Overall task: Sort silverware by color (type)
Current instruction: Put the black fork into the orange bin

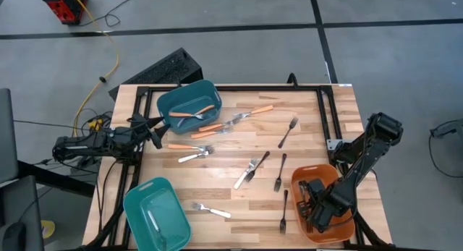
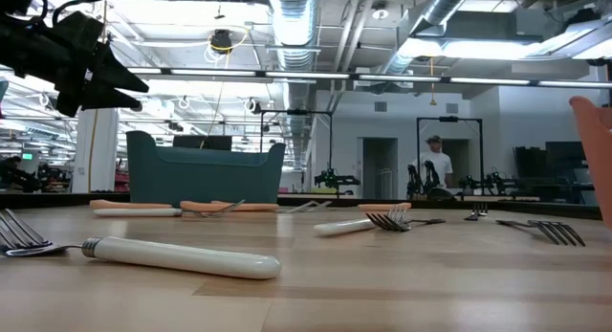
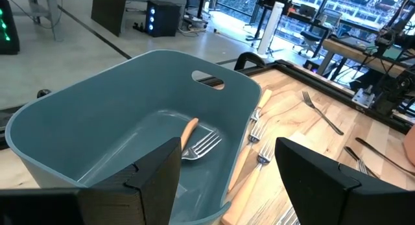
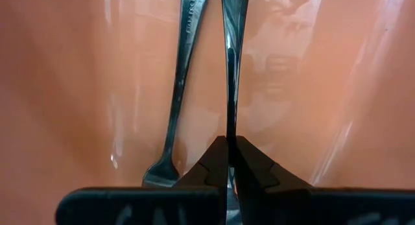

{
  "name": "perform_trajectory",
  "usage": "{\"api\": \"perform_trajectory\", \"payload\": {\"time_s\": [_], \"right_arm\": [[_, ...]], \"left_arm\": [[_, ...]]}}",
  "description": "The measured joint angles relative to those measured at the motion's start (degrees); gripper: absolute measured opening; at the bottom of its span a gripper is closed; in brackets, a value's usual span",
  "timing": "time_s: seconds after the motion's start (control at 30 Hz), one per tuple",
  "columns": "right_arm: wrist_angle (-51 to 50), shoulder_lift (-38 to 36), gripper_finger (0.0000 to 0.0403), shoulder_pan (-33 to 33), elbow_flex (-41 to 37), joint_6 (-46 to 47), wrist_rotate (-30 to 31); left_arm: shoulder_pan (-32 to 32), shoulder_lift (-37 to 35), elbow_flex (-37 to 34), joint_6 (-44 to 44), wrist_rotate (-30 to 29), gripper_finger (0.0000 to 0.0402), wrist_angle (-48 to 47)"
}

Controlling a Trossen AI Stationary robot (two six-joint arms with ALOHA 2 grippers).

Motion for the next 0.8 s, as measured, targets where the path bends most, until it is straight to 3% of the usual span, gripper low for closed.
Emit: {"api": "perform_trajectory", "payload": {"time_s": [0.8], "right_arm": [[-0.6, 0.0, 0.0046, -1.5, -0.3, -0.1, 0.1]], "left_arm": [[0.0, 0.0, 0.0, 0.0, 0.0, 0.0235, 0.0]]}}
